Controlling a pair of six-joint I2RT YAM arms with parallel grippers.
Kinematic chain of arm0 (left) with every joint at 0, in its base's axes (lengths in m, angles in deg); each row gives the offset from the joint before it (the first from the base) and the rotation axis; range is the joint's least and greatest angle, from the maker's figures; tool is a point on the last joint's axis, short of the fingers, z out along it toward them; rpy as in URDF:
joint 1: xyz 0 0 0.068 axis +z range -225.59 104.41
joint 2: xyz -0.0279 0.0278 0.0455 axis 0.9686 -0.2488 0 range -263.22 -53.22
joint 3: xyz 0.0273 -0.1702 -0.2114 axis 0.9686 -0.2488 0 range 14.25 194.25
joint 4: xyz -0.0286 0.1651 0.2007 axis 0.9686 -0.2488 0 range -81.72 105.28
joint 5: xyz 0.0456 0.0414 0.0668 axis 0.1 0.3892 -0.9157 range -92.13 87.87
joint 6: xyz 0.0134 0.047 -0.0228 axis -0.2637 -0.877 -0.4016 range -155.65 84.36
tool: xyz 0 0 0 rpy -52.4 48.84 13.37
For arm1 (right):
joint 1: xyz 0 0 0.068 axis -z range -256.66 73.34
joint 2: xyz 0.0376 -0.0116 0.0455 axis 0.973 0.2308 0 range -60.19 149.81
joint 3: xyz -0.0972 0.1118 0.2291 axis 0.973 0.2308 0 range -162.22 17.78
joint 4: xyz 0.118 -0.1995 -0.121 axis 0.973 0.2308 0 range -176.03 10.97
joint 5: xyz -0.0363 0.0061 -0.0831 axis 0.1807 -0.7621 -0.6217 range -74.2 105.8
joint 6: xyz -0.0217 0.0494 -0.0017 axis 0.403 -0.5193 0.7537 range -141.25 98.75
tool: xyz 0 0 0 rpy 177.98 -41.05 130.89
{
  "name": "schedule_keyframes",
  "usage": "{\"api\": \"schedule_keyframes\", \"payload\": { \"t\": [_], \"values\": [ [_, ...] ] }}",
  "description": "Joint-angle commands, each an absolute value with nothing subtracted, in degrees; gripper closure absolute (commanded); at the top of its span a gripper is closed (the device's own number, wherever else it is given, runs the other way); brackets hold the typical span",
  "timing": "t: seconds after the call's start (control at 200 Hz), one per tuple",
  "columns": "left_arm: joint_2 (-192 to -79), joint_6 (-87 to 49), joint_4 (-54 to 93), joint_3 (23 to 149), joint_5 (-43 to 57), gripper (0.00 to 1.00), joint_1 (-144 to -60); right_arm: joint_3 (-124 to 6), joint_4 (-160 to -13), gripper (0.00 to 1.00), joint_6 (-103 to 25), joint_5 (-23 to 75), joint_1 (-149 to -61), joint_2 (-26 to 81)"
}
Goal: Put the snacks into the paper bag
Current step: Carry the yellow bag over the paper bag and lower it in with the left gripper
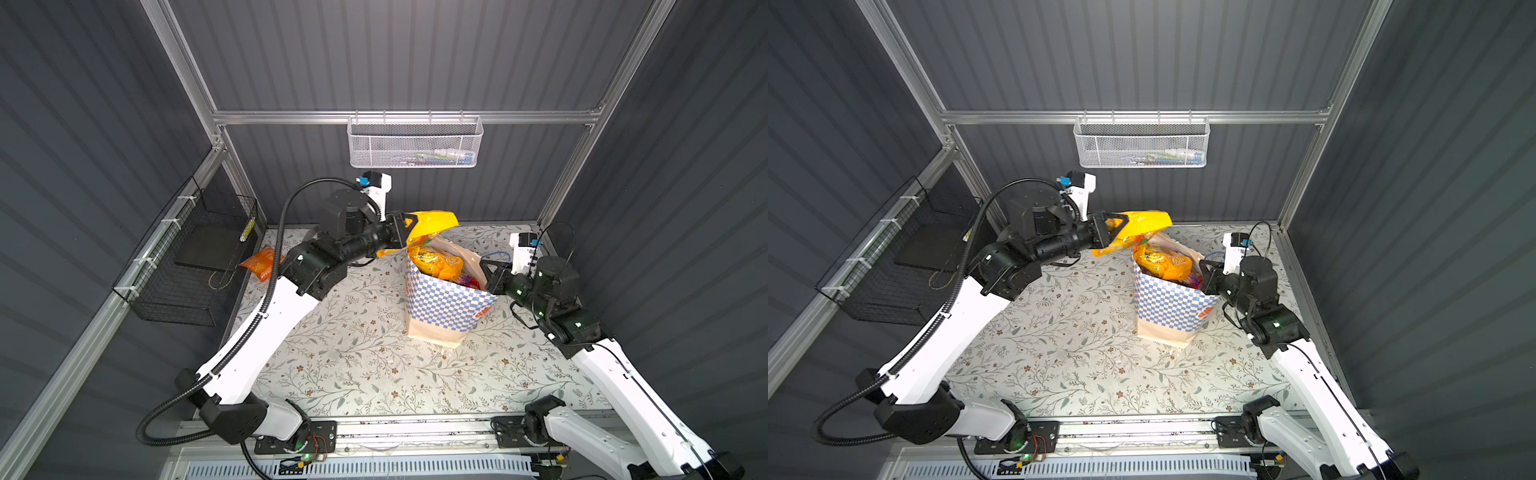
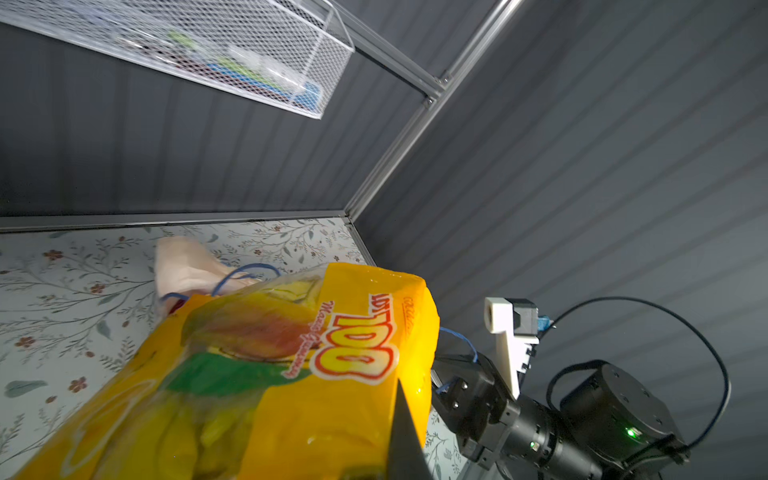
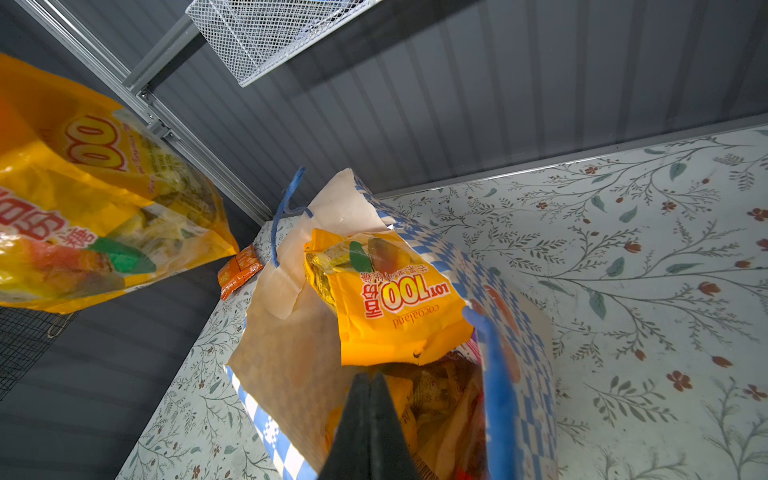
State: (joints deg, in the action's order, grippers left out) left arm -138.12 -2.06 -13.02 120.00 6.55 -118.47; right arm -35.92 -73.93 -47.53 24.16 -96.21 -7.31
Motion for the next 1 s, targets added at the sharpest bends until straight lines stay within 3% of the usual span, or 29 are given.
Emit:
{"api": "schedule_keyframes", "payload": {
  "t": [0.0, 0.26, 0.676, 0.991],
  "values": [
    [-142.05, -5.81, -11.58, 127.74, 8.71, 1.0, -121.85, -36.8, -73.71, 0.97, -46.53, 23.28, -96.52, -8.33],
    [-151.31, -6.96, -15.64, 136.4, 11.24, 1.0, -127.11, -36.8, -73.44, 0.97, -46.3, 22.75, -96.5, -8.94],
    [-153.2, -3.64, -14.55, 131.35, 22.2, 1.0, -127.74, -36.46, -73.27, 0.97, -46.24, 20.96, -96.52, -10.33],
    [-146.5, -3.22, -11.97, 122.48, 17.72, 1.0, -127.79, -35.27, -73.36, 0.98, -47.2, 16.54, -96.52, -12.85]
  ]
}}
